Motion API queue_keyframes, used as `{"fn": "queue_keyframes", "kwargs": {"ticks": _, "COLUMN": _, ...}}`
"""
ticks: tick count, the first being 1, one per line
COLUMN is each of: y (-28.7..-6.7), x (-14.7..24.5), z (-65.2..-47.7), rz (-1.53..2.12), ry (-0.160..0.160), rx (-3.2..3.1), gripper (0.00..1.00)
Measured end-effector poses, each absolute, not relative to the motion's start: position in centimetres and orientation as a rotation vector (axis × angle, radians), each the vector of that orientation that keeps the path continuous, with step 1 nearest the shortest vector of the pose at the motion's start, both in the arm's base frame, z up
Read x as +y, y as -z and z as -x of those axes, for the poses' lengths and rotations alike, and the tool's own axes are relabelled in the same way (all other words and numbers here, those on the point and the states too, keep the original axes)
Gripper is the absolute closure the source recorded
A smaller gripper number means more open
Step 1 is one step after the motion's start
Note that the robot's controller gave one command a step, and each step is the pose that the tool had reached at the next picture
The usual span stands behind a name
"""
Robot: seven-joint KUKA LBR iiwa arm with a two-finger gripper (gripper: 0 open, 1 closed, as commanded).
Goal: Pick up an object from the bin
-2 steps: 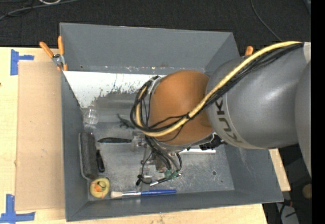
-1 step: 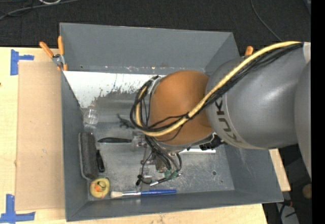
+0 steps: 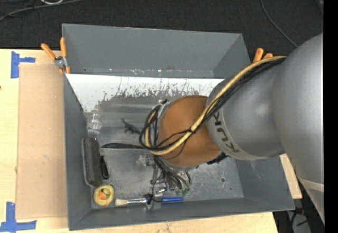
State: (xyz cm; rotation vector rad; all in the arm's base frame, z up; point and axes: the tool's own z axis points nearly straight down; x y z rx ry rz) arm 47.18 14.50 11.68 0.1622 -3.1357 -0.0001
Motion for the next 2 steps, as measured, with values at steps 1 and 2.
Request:
{"fn": "queue_keyframes", "kwargs": {"ticks": 1, "y": -8.3, "x": 14.1, "z": -47.4, "rz": -0.225, "ry": 0.002, "rx": -3.139, "gripper": 0.0}}
{"fn": "queue_keyframes", "kwargs": {"ticks": 2, "y": -9.9, "x": 11.0, "z": -47.2, "rz": -0.192, "ry": -0.003, "rx": -3.131, "gripper": 0.0}}
